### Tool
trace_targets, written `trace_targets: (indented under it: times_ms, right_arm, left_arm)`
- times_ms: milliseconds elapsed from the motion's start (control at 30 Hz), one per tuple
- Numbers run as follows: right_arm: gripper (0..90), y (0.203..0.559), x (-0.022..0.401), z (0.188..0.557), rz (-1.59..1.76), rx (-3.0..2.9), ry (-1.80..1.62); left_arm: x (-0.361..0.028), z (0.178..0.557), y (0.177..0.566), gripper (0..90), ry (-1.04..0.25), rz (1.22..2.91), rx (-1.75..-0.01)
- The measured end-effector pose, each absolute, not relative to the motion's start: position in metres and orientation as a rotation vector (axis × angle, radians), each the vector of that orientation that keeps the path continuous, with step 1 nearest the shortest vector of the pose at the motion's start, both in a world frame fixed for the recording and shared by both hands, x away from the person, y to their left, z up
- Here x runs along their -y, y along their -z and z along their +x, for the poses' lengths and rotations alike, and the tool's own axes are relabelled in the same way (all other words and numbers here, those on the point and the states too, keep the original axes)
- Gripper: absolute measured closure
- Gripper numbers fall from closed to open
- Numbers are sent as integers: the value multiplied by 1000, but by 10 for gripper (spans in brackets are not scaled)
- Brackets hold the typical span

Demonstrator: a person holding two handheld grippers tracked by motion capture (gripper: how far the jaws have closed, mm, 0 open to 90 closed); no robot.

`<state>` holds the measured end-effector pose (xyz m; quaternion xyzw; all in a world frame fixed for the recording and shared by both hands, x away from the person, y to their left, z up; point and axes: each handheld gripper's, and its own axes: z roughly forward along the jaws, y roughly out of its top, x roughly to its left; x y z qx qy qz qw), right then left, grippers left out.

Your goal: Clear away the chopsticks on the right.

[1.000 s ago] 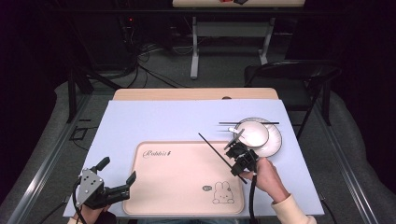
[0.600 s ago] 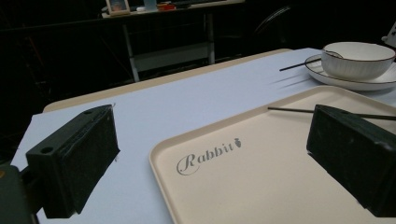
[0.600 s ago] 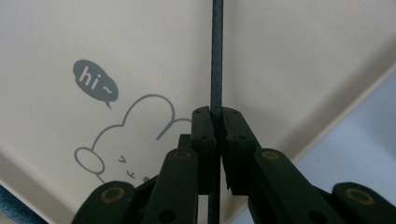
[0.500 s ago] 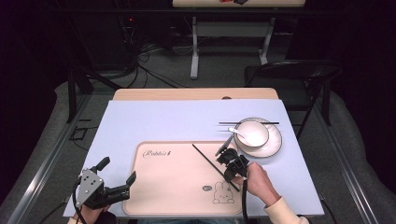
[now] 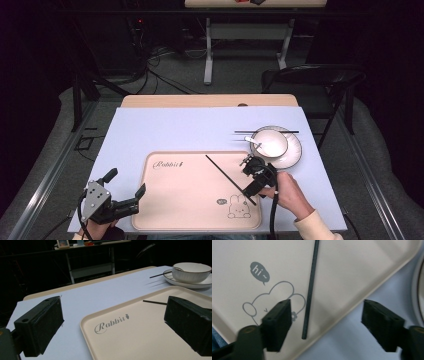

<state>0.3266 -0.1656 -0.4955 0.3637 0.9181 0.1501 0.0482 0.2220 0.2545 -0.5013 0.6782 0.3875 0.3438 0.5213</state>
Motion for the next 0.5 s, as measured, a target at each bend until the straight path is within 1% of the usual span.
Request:
trace_targets:
  times_ms: [33,100,267,333,500]
  right_arm:
    - [164,494,169,326,1108,-2793,-465]
    - [138,492,179,326,1071,-2796,-467]
    - [13,484,204,329,1008,-2813,-438]
    - [0,480,212,331,987,-2794,-421]
    - [0,469,232,341,905,-2778,-360]
  left_arm:
    - [-255,222,501,21,-826,1626,-927]
    - [-254,222,501,21,-824,1623,-930]
    - [-254,222,501,21,-826,1628,-930]
    - [-254,222,501,21,-825,1625,-931]
    - [-254,222,501,21,-827,1626,-931]
